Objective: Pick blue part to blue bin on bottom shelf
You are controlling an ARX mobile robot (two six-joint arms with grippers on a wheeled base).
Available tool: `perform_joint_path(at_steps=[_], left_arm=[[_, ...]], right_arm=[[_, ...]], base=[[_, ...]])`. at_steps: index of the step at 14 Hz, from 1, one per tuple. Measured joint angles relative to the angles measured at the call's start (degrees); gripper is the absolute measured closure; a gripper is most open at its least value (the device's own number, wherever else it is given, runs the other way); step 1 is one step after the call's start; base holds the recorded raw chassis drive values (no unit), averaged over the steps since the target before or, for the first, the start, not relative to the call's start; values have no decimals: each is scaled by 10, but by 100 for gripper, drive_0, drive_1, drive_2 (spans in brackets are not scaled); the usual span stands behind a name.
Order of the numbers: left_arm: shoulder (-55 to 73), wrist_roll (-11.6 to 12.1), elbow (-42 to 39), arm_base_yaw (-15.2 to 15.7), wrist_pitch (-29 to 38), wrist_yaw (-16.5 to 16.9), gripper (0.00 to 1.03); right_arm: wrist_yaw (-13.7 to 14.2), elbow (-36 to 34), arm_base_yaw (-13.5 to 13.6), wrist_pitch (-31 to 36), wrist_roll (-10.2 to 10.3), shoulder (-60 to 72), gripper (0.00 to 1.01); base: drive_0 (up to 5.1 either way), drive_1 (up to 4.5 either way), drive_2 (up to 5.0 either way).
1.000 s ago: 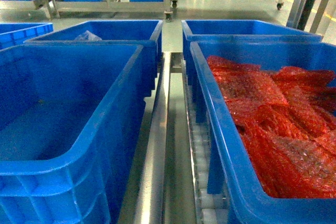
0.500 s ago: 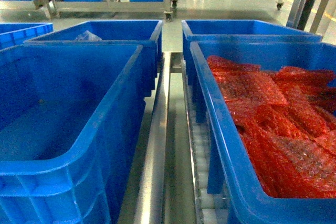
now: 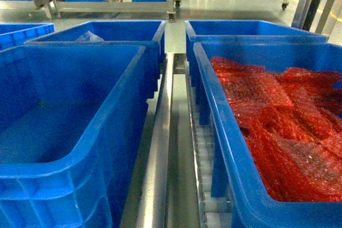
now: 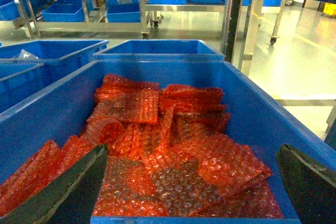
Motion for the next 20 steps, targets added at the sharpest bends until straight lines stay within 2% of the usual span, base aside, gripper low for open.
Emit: perform_joint_path(at_steps=[2,3,4,5,6,7,8,9,10,12,17,20], left_arm=[[0,0,0,0,0,0,60],[9,-10,18,-13,-68,-32,60],[37,-7,26,-56,-87,-66,60],[66,-24,26,-44,-66,-26,60],[134,-56,36,27,-2,29,60],[257,-122,65,101,70,122,60],[395,-179,100,105,114,196,46],[402,-143,63,123,239,258,16],[316,-12,-38,188,316,346,59],[303,-7,-49,196,311,356,67],[260,2,-78,221,294,382,92],[246,3,-84,228,287,389,101]], right_arm=[[0,0,0,0,0,0,3],[0,0,0,0,0,0,3],[0,0,0,0,0,0,3],[0,0,0,0,0,0,3],[0,0,0,0,0,0,3],[0,0,0,0,0,0,3],[0,0,0,0,0,0,3],[0,0,0,0,0,0,3],[0,0,0,0,0,0,3],[0,0,0,0,0,0,3],[0,0,0,0,0,0,3],[0,0,0,0,0,0,3]], base=[[-1,407,-408],[-1,407,-408],[-1,407,-408],[-1,407,-408],[-1,407,-408],[-1,407,-408],[0,0,0],[0,0,0],[0,0,0],[0,0,0],[0,0,0],[0,0,0]])
